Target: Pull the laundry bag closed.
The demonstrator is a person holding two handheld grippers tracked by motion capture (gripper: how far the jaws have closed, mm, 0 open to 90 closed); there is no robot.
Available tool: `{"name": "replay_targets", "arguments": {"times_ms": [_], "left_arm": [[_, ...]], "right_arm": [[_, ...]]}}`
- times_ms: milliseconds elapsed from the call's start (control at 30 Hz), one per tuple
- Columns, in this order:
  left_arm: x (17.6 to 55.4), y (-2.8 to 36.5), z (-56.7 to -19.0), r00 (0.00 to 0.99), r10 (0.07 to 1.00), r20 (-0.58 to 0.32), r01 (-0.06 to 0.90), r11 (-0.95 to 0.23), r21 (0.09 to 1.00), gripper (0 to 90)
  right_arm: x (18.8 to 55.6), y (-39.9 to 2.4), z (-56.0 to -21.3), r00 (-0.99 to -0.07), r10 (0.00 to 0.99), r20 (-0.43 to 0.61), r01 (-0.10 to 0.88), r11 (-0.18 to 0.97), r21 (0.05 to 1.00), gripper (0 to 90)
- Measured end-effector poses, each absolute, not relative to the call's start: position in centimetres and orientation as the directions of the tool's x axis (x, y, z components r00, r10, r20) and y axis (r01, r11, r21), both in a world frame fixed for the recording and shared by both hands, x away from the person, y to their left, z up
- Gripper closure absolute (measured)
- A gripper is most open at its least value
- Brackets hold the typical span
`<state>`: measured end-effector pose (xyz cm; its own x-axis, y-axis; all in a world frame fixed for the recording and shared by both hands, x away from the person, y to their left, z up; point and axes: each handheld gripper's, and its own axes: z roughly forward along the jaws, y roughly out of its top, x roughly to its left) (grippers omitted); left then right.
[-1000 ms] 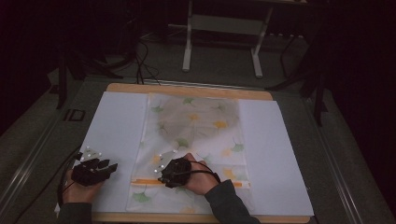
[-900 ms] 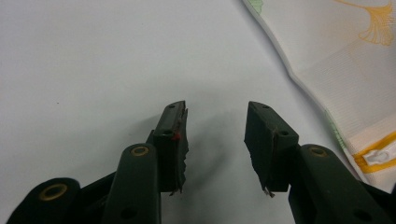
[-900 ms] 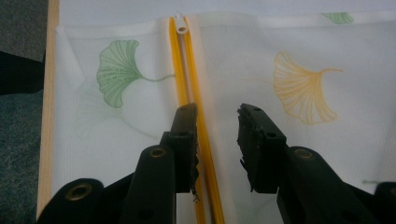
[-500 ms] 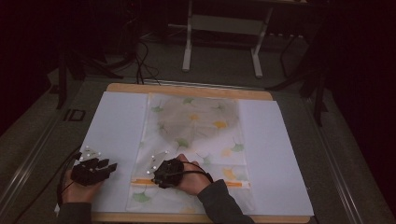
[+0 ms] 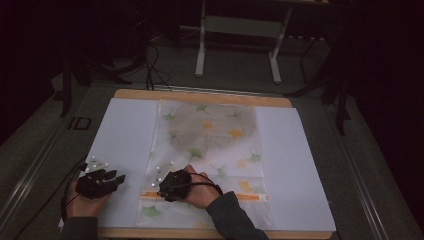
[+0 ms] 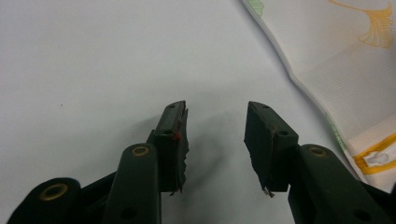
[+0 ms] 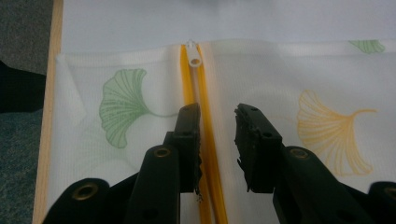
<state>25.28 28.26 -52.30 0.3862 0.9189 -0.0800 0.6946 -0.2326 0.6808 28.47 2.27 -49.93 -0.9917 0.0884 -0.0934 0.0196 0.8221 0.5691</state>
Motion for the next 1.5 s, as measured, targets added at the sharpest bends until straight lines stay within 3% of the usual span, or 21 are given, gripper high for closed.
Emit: {"name": "replay_targets", "arguments": {"times_ms": [300,1233,1400,1500], "left_arm": [[25.3,28.2,-52.3,0.387,0.919,-0.080,0.695,-0.234,0.680,59.0],[25.3,28.3,-52.4,0.385,0.919,-0.084,0.699,-0.230,0.677,58.5],[25.3,28.3,-52.4,0.383,0.920,-0.085,0.699,-0.228,0.678,58.4],[25.3,28.4,-52.4,0.384,0.919,-0.085,0.699,-0.229,0.677,58.3]], "right_arm": [[28.3,3.2,-50.2,-0.993,0.074,-0.087,0.012,0.825,0.565,75.3],[28.0,6.4,-50.9,-0.994,0.005,-0.106,-0.050,0.858,0.511,74.9],[28.0,6.9,-51.0,-0.994,-0.006,-0.108,-0.058,0.873,0.485,80.7],[28.1,7.1,-51.1,-0.995,-0.004,-0.102,-0.053,0.876,0.480,79.7]]}}
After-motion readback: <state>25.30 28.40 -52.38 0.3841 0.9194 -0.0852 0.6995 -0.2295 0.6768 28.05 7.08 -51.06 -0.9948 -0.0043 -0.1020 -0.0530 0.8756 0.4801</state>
